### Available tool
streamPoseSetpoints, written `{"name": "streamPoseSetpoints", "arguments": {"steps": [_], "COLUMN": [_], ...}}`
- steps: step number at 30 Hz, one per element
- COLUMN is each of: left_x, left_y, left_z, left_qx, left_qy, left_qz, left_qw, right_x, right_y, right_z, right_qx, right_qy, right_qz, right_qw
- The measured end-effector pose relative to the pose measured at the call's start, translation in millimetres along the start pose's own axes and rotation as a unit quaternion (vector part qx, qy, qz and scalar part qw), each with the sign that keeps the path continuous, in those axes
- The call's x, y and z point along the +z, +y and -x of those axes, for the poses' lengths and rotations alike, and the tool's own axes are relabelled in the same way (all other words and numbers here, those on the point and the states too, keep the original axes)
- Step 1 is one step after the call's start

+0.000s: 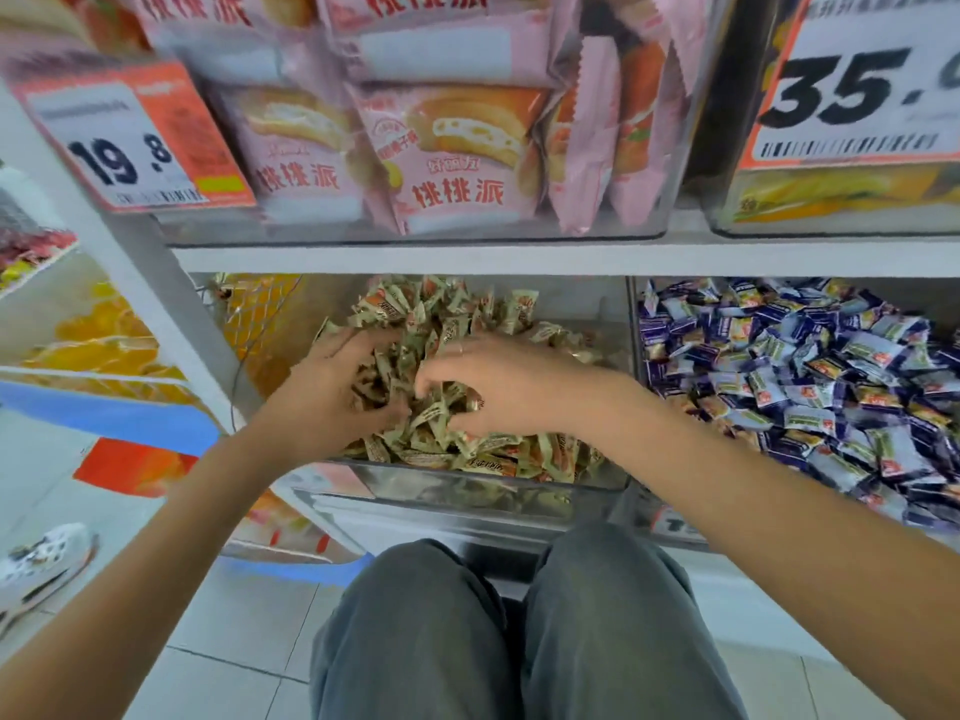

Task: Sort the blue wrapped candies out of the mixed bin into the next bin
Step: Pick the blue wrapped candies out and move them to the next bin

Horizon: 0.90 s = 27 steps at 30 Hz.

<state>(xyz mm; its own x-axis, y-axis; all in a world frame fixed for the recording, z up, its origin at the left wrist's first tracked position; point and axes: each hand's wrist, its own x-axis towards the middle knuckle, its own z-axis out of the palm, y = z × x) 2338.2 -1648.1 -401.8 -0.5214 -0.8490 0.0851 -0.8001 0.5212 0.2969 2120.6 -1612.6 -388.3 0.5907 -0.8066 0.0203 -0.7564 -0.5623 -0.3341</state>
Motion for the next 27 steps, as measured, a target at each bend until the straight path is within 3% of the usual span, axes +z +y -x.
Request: {"name": "streamPoseSetpoints", "arguments": {"steps": [3,6,10,13,22,25,27], "left_x": [8,16,7,-4,4,10,15], "left_y": [-5,-1,-8,-29,-43,-42,-39], "left_z": [-6,-15,-21,-17,-9,-7,-5], "left_qx": [0.036,-0.014,0.003,-0.012,-0.006,-0.017,-0.025], "left_qy": [-0.069,-0.136,-0.084,-0.029,0.013,0.019,0.028], "left_qz": [-0.084,-0.132,-0.180,-0.181,-0.149,-0.121,-0.101], "left_qw": [0.993,0.982,0.980,0.983,0.989,0.992,0.994], "right_x": [24,40,34,23,-22,-37,-47], "right_y": [-1,5,19,37,58,52,48], "right_z": [-34,-41,-33,-26,-23,-23,-21], "right_qx": [0.040,0.060,0.032,0.045,0.145,0.159,0.147], "right_qy": [-0.160,-0.169,-0.141,-0.185,-0.358,-0.429,-0.426], "right_qz": [0.082,0.146,0.192,0.218,0.182,0.107,0.024], "right_qw": [0.983,0.973,0.971,0.957,0.904,0.883,0.892]}}
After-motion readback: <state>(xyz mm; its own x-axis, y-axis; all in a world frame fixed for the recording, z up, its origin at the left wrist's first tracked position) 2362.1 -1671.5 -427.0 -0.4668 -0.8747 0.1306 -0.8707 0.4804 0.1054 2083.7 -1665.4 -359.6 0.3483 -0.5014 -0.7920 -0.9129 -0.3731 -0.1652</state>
